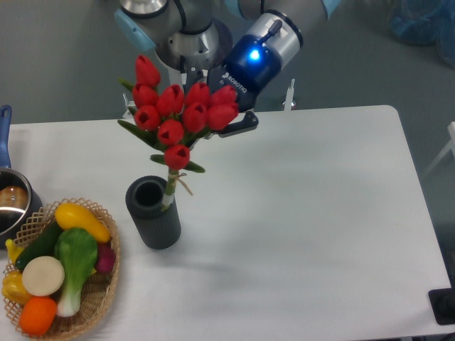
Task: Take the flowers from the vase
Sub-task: 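Carry the tulip bunch away from the vase and hold it above the table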
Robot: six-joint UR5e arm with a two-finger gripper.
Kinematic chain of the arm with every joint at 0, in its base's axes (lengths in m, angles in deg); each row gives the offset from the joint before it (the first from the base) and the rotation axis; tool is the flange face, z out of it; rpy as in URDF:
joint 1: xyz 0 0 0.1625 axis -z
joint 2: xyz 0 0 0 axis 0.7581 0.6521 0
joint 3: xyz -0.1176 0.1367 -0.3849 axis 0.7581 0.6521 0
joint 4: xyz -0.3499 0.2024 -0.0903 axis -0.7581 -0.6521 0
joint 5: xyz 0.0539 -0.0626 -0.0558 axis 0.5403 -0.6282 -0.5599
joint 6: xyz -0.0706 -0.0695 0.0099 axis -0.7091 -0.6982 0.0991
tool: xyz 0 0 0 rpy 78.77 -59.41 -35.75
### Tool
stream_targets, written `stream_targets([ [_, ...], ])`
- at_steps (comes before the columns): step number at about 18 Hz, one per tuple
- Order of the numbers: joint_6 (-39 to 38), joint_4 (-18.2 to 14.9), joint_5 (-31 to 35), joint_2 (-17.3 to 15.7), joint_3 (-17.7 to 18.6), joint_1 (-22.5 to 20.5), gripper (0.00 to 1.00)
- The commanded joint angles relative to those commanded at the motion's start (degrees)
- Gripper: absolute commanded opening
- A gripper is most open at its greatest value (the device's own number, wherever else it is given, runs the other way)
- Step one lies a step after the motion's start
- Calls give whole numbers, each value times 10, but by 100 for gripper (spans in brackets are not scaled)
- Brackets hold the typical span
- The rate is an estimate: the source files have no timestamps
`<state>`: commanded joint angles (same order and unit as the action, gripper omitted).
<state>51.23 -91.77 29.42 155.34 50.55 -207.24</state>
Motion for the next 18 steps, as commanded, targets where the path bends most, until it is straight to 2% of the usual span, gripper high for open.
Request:
stream_targets([
  [3, 31, -1, 75, 4, -11, -4, 0],
  [9, 45, -3, 158, 4, -12, -38, 0],
  [12, 49, -4, 194, 8, -24, -38, 0],
  [18, 78, -5, 313, 47, -49, -30, 0],
])
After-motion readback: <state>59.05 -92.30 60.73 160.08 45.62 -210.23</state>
